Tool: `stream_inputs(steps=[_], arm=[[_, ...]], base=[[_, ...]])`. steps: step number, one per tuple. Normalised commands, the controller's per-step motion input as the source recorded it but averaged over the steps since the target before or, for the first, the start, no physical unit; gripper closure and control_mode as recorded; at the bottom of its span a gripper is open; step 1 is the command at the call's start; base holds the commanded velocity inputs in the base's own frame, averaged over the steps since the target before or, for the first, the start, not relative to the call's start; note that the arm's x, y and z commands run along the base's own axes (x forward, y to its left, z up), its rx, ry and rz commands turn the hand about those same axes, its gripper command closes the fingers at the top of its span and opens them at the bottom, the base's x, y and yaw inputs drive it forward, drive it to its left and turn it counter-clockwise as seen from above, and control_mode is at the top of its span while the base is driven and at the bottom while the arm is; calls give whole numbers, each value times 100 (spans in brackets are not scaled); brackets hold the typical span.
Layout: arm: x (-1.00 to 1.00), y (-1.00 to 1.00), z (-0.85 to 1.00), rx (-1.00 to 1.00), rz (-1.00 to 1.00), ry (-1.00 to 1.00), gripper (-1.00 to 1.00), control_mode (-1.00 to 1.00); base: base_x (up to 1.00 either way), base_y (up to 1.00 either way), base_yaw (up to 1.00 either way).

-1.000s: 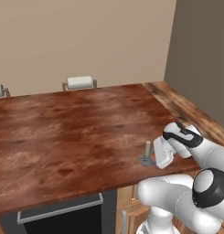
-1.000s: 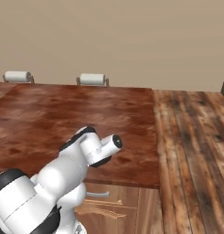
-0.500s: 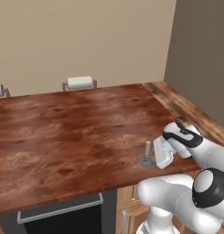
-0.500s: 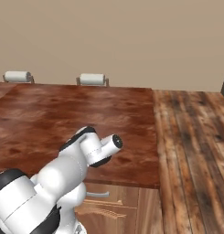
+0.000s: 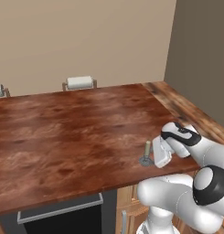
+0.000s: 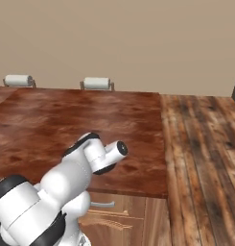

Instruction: Pick the candle and candle from the dining table and place them in the open cabinet. Close the cabinet after placing the objects.

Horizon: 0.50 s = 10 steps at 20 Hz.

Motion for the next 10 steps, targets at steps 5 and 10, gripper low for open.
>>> stream_inputs(steps=[5, 10], arm=[[14, 0, 0, 0, 0, 0, -100, -100], [5, 0, 0, 0, 0, 0, -100, -100]], base=[[0, 0, 0], [0, 0, 0]])
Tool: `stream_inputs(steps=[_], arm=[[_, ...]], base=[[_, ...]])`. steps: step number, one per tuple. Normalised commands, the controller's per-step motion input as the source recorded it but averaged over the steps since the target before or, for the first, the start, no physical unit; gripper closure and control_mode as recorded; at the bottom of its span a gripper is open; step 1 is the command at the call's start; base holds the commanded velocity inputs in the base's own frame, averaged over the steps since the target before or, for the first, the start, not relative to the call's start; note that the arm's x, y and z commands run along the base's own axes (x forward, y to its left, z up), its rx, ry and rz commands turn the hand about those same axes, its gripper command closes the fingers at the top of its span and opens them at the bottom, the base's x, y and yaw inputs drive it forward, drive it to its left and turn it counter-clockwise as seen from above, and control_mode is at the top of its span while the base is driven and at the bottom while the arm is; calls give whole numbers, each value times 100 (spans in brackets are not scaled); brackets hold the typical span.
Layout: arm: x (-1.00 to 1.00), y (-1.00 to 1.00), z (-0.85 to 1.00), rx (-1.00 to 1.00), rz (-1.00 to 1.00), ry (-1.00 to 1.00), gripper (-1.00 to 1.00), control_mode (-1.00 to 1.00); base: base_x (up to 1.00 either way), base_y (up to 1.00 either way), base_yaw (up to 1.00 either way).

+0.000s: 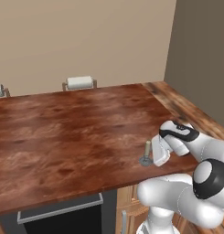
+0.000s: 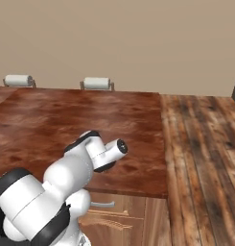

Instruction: Pick the candle and candle from the dining table and place them in the open cabinet. Close the cabinet after placing the objects.

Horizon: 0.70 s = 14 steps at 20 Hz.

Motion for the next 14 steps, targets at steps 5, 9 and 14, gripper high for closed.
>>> stream_inputs(steps=[5, 9, 14], arm=[[0, 0, 0, 0, 0, 0, -100, -100], [0, 14, 0, 0, 0, 0, -100, -100], [0, 20, 0, 0, 0, 0, -100, -100]], base=[[0, 0, 0], [0, 0, 0], [0, 0, 0]])
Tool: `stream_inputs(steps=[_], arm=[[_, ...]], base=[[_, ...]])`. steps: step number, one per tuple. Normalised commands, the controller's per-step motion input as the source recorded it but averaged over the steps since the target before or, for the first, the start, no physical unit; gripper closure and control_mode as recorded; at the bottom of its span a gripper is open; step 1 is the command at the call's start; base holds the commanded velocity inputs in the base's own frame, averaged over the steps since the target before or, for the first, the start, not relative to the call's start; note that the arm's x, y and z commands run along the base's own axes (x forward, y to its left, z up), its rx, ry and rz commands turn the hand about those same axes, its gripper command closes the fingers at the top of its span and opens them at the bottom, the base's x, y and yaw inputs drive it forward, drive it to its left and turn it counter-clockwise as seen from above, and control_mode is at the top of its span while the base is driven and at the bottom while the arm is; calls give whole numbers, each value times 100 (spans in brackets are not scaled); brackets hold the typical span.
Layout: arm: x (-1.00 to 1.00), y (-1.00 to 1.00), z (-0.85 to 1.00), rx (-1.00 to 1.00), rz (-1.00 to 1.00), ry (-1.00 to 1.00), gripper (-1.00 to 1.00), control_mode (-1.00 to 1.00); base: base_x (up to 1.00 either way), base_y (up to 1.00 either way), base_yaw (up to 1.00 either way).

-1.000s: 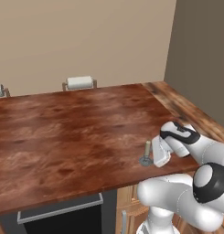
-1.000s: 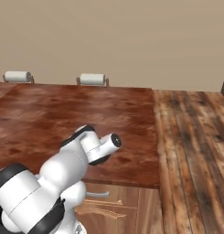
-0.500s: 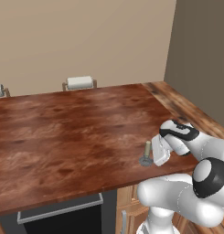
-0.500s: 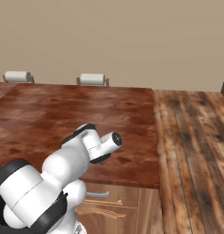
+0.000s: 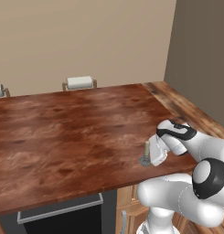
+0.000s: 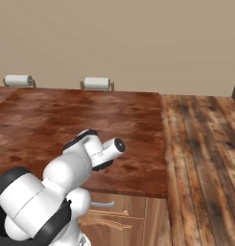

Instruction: Pick the candle and candle from the dining table and place them in the open cabinet. Close the cabinet after placing the objects.

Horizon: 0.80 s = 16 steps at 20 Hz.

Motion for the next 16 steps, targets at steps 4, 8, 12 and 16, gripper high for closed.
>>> stream_inputs(steps=[4, 8, 12, 16], arm=[[-1, 25, -4, 0, 0, 0, -100, -100], [-5, 26, -9, 0, 0, 0, -100, -100], [-2, 19, -13, 0, 0, 0, -100, -100], [0, 27, -9, 0, 0, 0, 100, -100]], base=[[0, 0, 0], [0, 0, 0], [0, 0, 0], [0, 0, 0]])
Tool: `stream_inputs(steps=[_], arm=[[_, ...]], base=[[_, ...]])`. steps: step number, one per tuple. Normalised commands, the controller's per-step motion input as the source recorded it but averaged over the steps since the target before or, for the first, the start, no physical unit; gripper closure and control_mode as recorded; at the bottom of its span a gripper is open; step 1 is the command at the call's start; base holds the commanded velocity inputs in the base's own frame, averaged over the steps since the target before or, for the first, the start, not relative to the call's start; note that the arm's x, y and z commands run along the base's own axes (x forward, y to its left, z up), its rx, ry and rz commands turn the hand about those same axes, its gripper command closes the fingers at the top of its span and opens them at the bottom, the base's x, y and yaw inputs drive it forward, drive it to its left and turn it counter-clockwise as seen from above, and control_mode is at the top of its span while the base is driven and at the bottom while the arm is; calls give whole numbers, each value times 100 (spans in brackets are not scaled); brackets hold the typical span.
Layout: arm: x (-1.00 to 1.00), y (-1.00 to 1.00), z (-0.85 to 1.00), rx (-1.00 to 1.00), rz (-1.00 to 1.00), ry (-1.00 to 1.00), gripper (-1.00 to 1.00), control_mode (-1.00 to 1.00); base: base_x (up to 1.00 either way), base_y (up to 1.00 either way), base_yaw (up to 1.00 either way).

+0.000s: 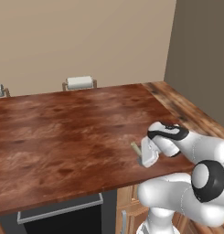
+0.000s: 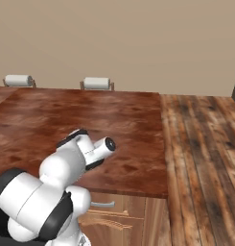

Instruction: Pick the candle and candle from the dining table and place them in the open cabinet. Close the cabinet after placing the objects.

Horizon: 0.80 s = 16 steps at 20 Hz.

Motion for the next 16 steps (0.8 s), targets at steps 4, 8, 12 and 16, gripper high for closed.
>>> stream_inputs(steps=[4, 8, 12, 16], arm=[[-8, 8, -9, 0, 0, 3, 100, -100], [-4, -1, 4, 1, 0, -1, 100, -100], [-29, -13, 76, 6, 0, -17, 100, -100], [-40, -7, 100, 10, -3, -16, 100, -100]], base=[[0, 0, 0], [0, 0, 0], [0, 0, 0], [0, 0, 0]])
